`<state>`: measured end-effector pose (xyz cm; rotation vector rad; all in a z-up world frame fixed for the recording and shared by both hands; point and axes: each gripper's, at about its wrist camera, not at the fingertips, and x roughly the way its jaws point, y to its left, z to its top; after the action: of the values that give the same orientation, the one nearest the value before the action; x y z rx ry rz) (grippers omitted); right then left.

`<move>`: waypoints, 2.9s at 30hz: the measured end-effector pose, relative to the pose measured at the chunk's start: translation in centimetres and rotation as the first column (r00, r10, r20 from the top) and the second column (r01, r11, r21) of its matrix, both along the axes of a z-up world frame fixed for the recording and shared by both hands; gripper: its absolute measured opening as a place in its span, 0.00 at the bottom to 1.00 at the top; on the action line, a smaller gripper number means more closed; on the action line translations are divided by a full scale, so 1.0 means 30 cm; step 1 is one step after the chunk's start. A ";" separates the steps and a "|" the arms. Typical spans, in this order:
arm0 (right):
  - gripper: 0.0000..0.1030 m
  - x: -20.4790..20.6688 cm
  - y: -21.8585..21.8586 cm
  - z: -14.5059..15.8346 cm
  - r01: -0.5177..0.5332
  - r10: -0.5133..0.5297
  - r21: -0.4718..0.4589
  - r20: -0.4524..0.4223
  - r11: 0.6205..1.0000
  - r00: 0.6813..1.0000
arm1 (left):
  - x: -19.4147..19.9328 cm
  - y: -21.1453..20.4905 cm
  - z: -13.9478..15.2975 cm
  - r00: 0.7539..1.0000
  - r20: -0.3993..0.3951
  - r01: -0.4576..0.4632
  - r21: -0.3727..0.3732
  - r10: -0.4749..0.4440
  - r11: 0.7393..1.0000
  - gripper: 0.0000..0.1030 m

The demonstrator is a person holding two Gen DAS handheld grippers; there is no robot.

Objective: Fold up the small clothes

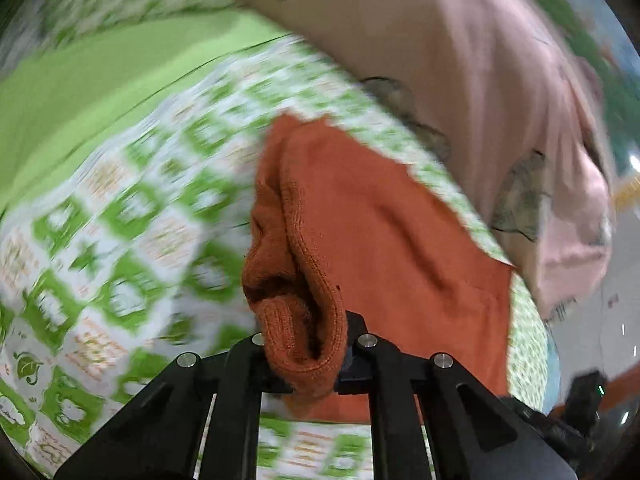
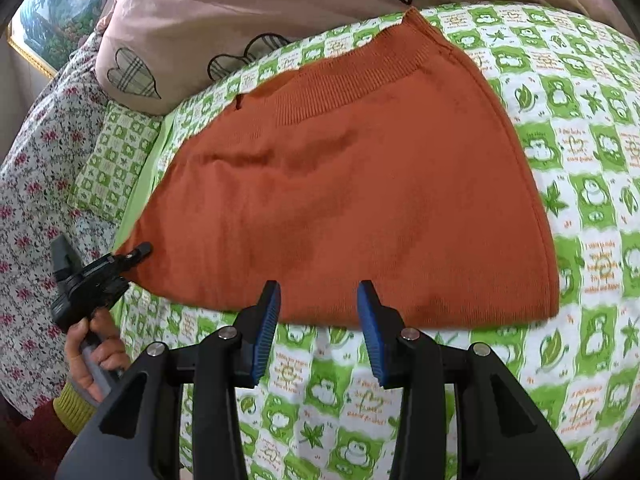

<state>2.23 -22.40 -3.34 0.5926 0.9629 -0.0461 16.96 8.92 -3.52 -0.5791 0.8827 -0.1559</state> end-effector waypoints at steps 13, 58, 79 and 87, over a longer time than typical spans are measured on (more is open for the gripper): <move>0.70 0.310 -0.091 0.011 -0.076 0.069 0.198 0.042 0.977 0.997 | 0.031 -0.520 -0.001 0.903 -0.004 0.424 0.187 -0.431 0.886 0.09; 0.13 0.315 -0.452 -0.015 -0.022 0.025 -0.124 0.021 0.992 0.999 | 0.075 -1.038 -0.121 0.708 -0.058 0.706 0.102 -0.704 0.701 0.14; 0.77 0.151 -0.391 0.016 0.023 -0.020 -0.155 0.017 0.988 1.000 | 0.221 -0.375 -0.106 0.874 -0.166 0.466 0.019 -0.456 0.885 0.67; 0.61 0.172 -0.459 -0.112 0.064 -0.062 0.031 -0.055 0.997 0.997 | 0.331 -0.423 -0.244 0.866 -0.184 0.454 -0.101 -0.465 0.885 0.68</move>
<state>7.38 -36.18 -6.71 0.6545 0.9987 -0.1030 26.88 -3.76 -10.84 -0.4290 1.2130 -0.5655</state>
